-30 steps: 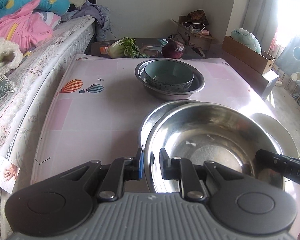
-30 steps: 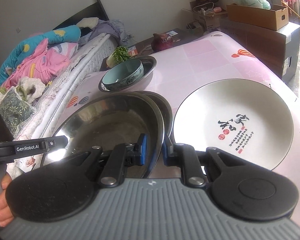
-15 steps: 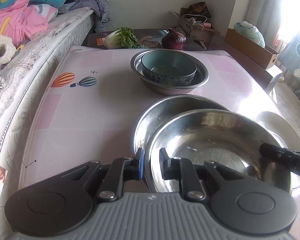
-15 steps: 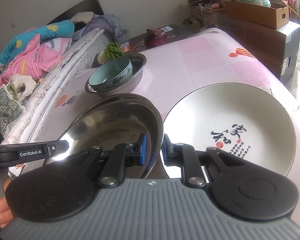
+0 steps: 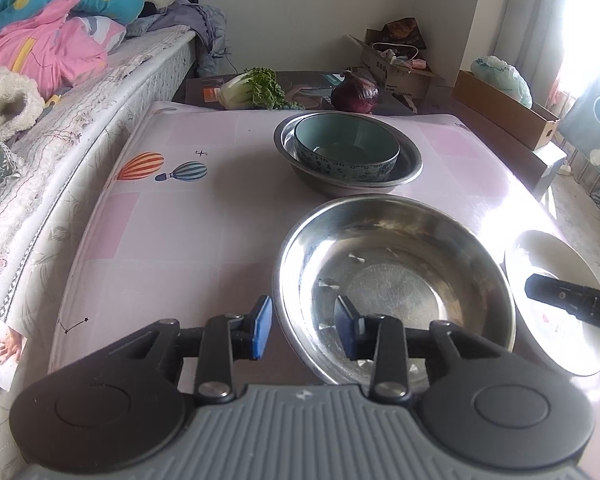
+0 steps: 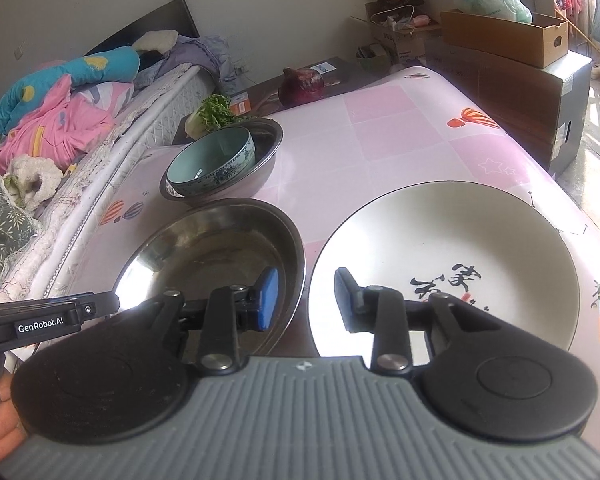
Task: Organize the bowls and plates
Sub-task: 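Lower the large steel basin onto the table and open both grippers, then close the right gripper on the white plate rim while the left gripper grips its opposite rim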
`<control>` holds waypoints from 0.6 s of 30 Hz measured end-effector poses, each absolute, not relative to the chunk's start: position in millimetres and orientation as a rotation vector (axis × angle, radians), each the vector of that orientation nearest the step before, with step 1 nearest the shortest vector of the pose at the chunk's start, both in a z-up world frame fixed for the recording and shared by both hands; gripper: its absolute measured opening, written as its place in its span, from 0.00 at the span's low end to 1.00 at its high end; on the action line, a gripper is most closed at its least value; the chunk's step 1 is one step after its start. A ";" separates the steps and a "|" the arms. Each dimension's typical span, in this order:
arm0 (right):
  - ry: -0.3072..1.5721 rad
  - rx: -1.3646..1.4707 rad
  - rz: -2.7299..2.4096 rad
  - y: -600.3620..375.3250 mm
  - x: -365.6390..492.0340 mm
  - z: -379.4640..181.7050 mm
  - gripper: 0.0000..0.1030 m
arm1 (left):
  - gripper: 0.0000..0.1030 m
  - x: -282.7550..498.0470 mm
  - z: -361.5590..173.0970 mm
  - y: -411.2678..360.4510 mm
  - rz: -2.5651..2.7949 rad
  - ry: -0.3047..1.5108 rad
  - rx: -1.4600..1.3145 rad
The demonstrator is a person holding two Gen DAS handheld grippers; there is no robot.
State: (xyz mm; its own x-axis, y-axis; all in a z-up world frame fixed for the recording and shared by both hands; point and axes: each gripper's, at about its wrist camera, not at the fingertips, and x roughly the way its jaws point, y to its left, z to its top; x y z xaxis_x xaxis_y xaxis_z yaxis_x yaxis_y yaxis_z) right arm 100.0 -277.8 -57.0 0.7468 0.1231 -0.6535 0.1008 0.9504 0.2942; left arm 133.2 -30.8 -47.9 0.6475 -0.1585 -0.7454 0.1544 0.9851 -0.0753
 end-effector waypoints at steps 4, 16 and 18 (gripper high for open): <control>0.706 0.350 -0.005 -291.7 84.7 -53.5 0.39 | 0.53 119.3 -43.7 -32.3 -0.187 0.846 -0.001; 0.625 0.456 -0.178 -393.7 21.6 -55.1 0.43 | 0.68 59.8 -46.4 -66.6 -0.328 0.880 0.049; 0.623 0.483 -0.177 -417.4 15.8 -60.0 0.43 | 0.68 54.2 -49.9 -77.8 -0.357 0.894 0.053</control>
State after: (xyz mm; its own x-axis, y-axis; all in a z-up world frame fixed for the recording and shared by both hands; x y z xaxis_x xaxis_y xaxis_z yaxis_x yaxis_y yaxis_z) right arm 15.8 -417.4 -60.0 0.8013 -0.0156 -0.5981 0.3005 0.8749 0.3797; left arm 54.2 -77.8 -49.9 0.5716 -0.2826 -0.7704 0.3262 0.9397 -0.1026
